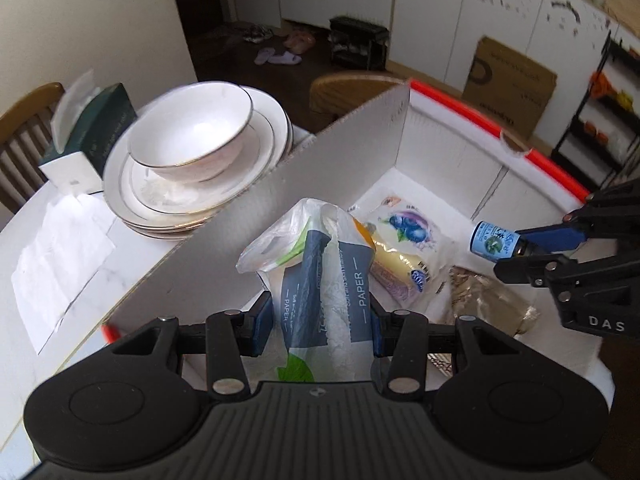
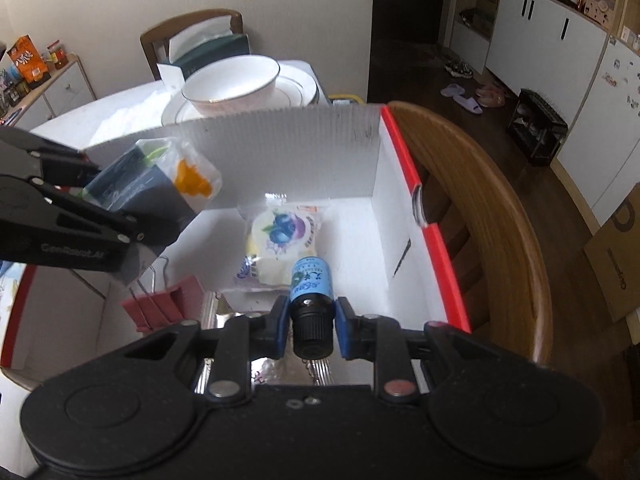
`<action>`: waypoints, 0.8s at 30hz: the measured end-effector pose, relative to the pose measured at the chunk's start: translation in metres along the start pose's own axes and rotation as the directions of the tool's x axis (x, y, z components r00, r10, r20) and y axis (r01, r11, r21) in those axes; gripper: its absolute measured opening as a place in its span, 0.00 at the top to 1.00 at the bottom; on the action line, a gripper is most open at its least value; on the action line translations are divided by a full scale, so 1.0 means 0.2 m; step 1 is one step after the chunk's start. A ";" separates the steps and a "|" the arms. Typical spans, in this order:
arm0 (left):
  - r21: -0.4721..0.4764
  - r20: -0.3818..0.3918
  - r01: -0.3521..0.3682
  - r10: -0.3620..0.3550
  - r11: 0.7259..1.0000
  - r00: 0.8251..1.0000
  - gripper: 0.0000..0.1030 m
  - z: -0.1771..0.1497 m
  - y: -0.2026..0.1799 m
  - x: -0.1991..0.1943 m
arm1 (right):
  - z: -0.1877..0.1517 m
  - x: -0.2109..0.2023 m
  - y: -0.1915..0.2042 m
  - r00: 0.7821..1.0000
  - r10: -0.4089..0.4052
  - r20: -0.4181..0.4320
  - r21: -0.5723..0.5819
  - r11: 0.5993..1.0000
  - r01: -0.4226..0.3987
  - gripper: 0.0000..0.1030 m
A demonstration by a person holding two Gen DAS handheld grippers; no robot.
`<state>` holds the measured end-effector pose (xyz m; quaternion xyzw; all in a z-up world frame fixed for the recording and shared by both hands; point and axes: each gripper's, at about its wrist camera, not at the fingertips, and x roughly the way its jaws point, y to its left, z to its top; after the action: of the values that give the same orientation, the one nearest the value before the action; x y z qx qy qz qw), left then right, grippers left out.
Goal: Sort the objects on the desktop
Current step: 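Lower the bread bag and bottle into the box and open both tools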
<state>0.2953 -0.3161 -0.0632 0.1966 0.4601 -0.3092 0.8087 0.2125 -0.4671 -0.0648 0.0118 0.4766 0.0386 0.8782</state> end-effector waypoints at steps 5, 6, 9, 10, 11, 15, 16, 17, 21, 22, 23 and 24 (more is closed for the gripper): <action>0.007 -0.052 0.019 -0.018 1.000 0.998 0.57 0.01 0.00 0.09 | -0.01 0.04 0.00 1.000 0.008 -0.027 0.008 1.000 -0.008 0.78; 0.008 -0.062 0.022 -0.021 1.000 0.998 0.57 0.01 0.01 0.10 | -0.01 0.05 -0.01 0.999 0.016 -0.032 0.016 1.000 -0.016 0.78; -0.003 -0.086 0.032 -0.033 0.999 0.996 0.57 0.01 0.02 0.14 | -0.02 0.06 -0.01 0.999 0.025 -0.044 0.030 0.999 -0.024 0.78; -0.006 -0.090 0.036 -0.036 0.999 0.995 0.57 0.01 0.03 0.15 | -0.02 0.07 -0.01 0.999 0.026 -0.046 0.030 0.999 -0.024 0.78; -0.007 -0.095 0.037 -0.038 0.999 0.995 0.57 0.01 0.03 0.15 | -0.02 0.07 -0.01 0.998 0.027 -0.048 0.031 0.999 -0.025 0.78; -0.008 -0.114 0.028 -0.029 1.000 0.993 0.57 0.01 0.05 0.18 | -0.02 0.08 -0.01 0.998 0.027 -0.054 0.035 0.999 -0.025 0.78; -0.008 -0.119 0.029 -0.030 1.000 0.992 0.57 0.01 0.06 0.18 | -0.02 0.09 -0.01 0.998 0.027 -0.056 0.037 0.999 -0.025 0.78; -0.008 -0.122 0.032 -0.032 0.999 0.992 0.57 0.01 0.06 0.19 | -0.02 0.09 -0.01 0.998 0.026 -0.057 0.037 0.999 -0.024 0.78; -0.005 -0.129 0.031 -0.032 0.999 0.991 0.55 0.02 0.06 0.19 | -0.02 0.10 -0.01 0.998 0.016 -0.057 0.034 0.999 -0.014 0.74; -0.003 -0.128 0.032 -0.032 0.999 0.991 0.54 0.02 0.06 0.19 | -0.01 0.10 -0.01 0.998 0.014 -0.055 0.033 0.999 -0.012 0.73; -0.001 -0.124 0.030 -0.029 1.000 0.992 0.52 0.01 0.05 0.19 | -0.01 0.09 -0.01 0.998 0.015 -0.054 0.036 0.999 -0.013 0.72; -0.002 -0.118 0.030 -0.030 1.000 0.993 0.52 0.01 0.05 0.18 | -0.01 0.09 -0.02 0.998 0.018 -0.055 0.042 0.999 -0.016 0.71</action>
<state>0.3180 -0.3211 -0.0936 0.2078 0.5101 -0.3092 0.7753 0.2208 -0.4694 -0.0822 0.0332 0.5015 0.0365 0.8638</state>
